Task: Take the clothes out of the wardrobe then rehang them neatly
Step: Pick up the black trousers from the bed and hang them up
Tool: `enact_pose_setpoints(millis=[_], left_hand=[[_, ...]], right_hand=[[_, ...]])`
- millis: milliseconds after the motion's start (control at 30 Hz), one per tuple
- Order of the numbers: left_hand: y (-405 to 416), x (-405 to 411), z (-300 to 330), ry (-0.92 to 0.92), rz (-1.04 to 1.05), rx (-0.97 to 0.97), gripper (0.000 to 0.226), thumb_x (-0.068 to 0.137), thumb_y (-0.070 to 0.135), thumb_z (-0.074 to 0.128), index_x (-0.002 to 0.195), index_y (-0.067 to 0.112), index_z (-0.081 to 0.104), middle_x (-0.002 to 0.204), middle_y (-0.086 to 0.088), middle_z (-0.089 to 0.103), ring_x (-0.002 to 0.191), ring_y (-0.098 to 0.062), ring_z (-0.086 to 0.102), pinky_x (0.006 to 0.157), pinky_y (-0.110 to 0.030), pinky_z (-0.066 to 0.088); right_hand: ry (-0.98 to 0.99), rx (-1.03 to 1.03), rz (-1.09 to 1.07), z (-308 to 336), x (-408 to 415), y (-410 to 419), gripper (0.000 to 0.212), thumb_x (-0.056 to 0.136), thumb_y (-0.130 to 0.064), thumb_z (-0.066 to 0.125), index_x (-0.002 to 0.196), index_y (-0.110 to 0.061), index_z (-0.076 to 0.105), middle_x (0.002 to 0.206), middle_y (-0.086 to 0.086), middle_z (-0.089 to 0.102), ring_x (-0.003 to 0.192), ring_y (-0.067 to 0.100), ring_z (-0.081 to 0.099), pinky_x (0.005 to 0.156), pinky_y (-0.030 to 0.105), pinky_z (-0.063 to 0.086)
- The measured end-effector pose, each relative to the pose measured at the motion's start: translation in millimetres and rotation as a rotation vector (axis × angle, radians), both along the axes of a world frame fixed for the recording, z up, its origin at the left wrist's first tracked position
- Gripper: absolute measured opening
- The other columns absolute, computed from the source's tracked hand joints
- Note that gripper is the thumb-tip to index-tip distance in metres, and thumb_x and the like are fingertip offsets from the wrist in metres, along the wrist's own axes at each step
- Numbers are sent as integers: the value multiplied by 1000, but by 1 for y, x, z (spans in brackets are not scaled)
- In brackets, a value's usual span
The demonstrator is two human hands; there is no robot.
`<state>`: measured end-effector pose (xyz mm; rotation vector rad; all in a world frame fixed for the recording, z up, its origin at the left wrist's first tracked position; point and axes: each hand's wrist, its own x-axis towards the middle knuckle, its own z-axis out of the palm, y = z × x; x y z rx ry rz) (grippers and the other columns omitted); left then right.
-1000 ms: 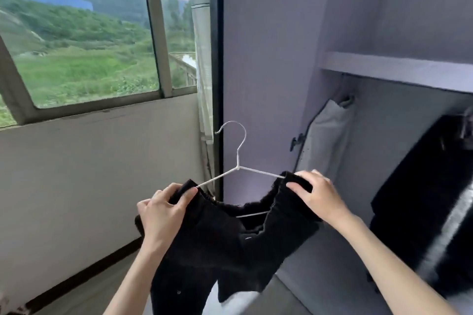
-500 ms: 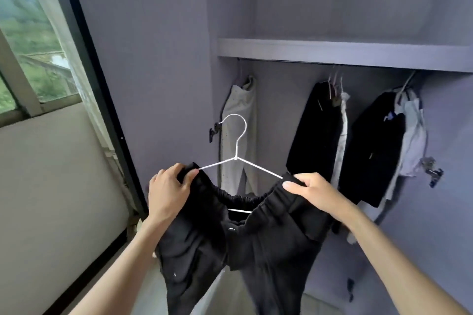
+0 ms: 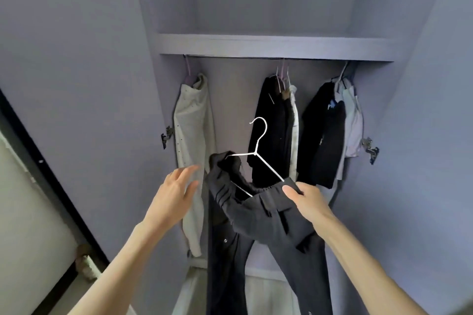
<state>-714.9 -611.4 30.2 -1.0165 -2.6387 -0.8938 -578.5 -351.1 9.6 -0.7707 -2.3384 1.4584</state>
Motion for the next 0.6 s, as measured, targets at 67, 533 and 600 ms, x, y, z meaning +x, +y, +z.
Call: enact_pose_setpoints(millis=[67,533,600], left_hand=[[3,-10,5,35,-3,3,41,98,24,40,139,17,40,136,-4,45,128,-24,37,102,-35,35],[71,-179,80,324,96,60,43,96,18,46,139,13,40,146,-13,34,137,-28,26,109,-37,24],[90,-215,103,398,126,47,47,98,23,43,143,12,34,150,-15,27,139,-31,21,112,-42,22]], right_hand=[[4,-109,-23,-3,-21,1,15,94,-34,50,82,-25,50,81,-14,38,67,0,35,57,16,25],[107,-183,110,27,-232,25,41,99,-27,42,136,-10,38,138,5,45,125,22,44,105,35,34],[126,-161,117,34,-269,34,31,96,-26,48,124,-12,48,123,3,55,113,20,53,101,38,41]])
